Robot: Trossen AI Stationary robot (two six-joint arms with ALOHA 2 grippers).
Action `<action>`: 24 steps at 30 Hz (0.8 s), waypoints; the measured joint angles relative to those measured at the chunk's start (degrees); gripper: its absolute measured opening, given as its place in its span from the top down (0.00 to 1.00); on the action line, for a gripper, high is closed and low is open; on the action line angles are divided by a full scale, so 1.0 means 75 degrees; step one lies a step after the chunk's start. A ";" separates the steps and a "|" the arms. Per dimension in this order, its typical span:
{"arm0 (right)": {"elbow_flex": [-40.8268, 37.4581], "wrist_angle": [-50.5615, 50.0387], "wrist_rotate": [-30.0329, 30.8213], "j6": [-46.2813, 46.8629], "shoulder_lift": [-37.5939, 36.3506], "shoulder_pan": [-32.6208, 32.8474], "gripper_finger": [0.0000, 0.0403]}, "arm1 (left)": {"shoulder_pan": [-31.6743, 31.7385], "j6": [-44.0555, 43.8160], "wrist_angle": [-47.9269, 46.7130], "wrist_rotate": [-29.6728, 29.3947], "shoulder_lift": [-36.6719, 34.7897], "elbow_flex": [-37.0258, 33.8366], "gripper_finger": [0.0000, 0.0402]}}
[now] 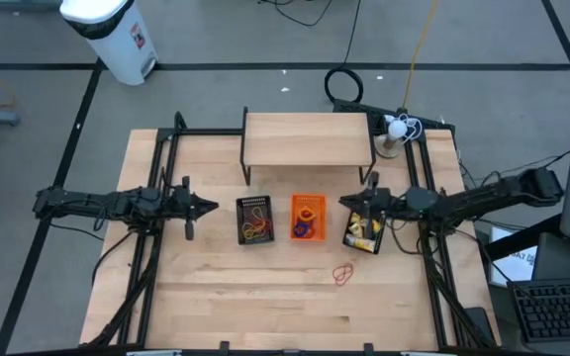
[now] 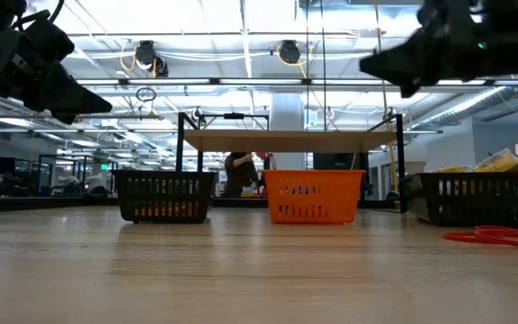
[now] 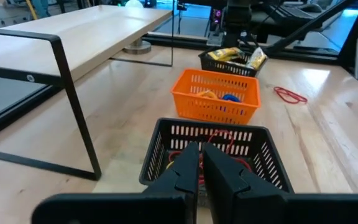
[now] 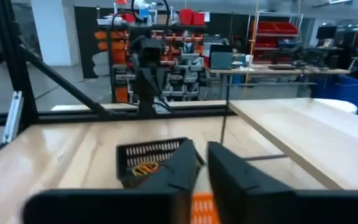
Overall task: Pick & Place Office Desk Supplies
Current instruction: Put the red rubber band into the left black bin
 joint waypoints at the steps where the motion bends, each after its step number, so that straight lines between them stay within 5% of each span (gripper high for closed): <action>1: -0.0156 0.0027 -0.0064 -0.0088 -0.0212 0.0019 0.97 | 0.0000 -0.0002 0.0006 0.0000 0.0000 0.0000 0.96; 14: -0.0614 -0.0652 -0.0457 -0.0215 -0.2097 -0.0017 1.00 | 0.0000 0.0059 -0.0674 -0.0022 -0.0433 0.0239 0.99; 24: -0.1291 0.0149 -0.0774 -0.0296 -0.2806 -0.0017 1.00 | 0.0000 0.0008 -0.0970 -0.0032 -0.0569 0.0239 0.97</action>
